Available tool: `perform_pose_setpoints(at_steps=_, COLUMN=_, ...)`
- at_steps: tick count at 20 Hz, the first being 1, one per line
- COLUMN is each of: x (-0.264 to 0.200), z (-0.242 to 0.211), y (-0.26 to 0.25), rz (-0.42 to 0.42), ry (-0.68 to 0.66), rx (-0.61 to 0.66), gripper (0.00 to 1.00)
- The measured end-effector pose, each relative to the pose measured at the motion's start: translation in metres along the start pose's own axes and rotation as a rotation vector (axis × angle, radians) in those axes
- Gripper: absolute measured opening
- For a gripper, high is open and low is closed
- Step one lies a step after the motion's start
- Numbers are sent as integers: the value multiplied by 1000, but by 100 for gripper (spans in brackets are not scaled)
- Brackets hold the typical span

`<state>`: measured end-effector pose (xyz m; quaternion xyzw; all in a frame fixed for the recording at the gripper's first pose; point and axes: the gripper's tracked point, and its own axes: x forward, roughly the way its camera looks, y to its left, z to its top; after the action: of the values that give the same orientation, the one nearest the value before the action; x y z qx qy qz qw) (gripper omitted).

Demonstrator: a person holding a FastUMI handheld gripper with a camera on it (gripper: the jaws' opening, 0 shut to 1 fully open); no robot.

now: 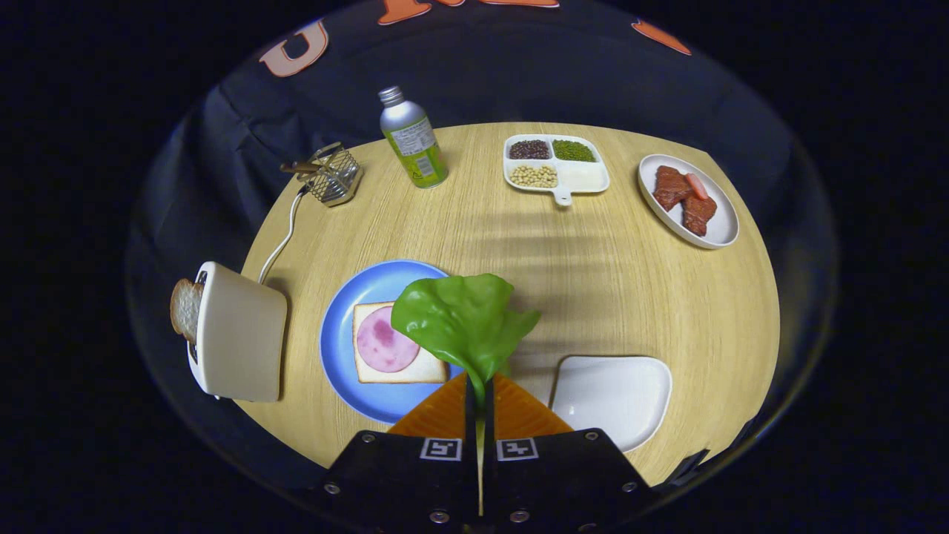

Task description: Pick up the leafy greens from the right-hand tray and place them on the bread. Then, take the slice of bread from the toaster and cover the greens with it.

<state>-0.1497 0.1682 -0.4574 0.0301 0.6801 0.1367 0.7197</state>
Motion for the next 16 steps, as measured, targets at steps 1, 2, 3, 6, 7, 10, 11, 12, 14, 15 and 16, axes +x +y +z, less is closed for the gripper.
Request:
perform_pose_setpoints(at_steps=1, x=5, z=4, y=7, rz=1, ry=3, rx=-6, gripper=3)
perform_pose_setpoints(at_steps=2, x=11, z=4, y=15, rz=3, ry=10, rx=-13, gripper=3)
perform_pose_setpoints(at_steps=3, x=17, z=7, y=22, rz=3, ry=16, rx=-16, gripper=3)
perform_pose_setpoints(at_steps=6, x=35, z=12, y=40, rz=-10, ry=33, rx=-25, gripper=4)
perform_pose_setpoints(at_steps=7, x=41, z=14, y=40, rz=-23, ry=38, rx=-29, gripper=5)
perform_pose_setpoints(at_steps=10, x=59, z=14, y=52, rz=-50, ry=66, rx=-33, gripper=10)
perform_pose_setpoints(at_steps=11, x=61, z=12, y=61, rz=-46, ry=76, rx=-23, gripper=16)
perform_pose_setpoints(at_steps=12, x=62, z=14, y=67, rz=-37, ry=75, rx=-16, gripper=18)
perform_pose_setpoints(at_steps=14, x=59, z=17, y=79, rz=-10, ry=70, rx=-18, gripper=20)
perform_pose_setpoints(at_steps=15, x=58, z=17, y=85, rz=-2, ry=71, rx=-34, gripper=20)
perform_pose_setpoints(at_steps=16, x=55, z=18, y=86, rz=-9, ry=71, rx=-53, gripper=22)
